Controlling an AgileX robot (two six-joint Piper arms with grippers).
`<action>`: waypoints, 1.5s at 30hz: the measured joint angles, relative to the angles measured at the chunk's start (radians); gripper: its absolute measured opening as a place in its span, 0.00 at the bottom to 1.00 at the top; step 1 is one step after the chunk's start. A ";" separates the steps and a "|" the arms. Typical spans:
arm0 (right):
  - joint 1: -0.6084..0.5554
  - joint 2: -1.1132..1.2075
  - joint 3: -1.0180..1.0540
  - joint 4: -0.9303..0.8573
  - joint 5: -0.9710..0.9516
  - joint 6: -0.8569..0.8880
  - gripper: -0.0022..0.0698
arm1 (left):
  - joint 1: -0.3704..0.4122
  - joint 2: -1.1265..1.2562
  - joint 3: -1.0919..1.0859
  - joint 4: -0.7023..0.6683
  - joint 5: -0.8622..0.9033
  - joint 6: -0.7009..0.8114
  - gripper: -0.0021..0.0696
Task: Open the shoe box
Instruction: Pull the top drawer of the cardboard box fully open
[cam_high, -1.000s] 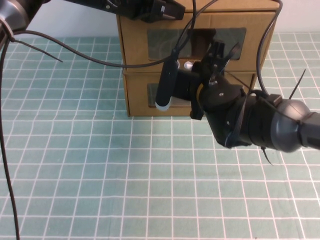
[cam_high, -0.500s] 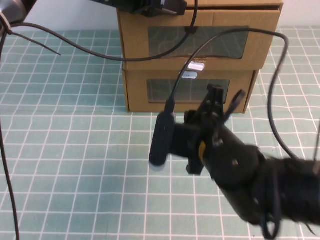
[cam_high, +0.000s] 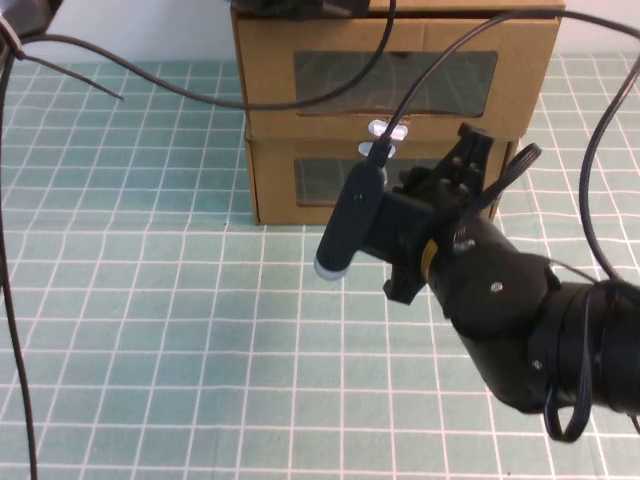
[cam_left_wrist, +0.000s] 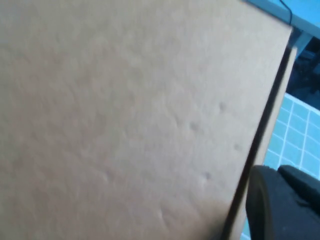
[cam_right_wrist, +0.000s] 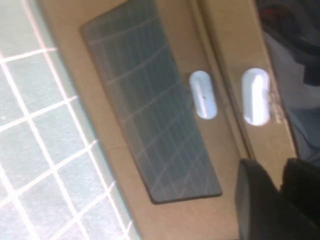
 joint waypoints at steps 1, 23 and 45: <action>-0.008 0.000 -0.006 0.000 0.000 0.004 0.17 | 0.000 0.002 -0.020 -0.002 0.000 0.000 0.02; -0.145 0.185 -0.226 -0.006 -0.117 -0.051 0.52 | -0.035 0.153 -0.185 0.043 -0.194 -0.004 0.02; -0.238 0.329 -0.375 -0.050 -0.211 -0.135 0.39 | -0.035 0.167 -0.187 0.019 -0.199 -0.010 0.02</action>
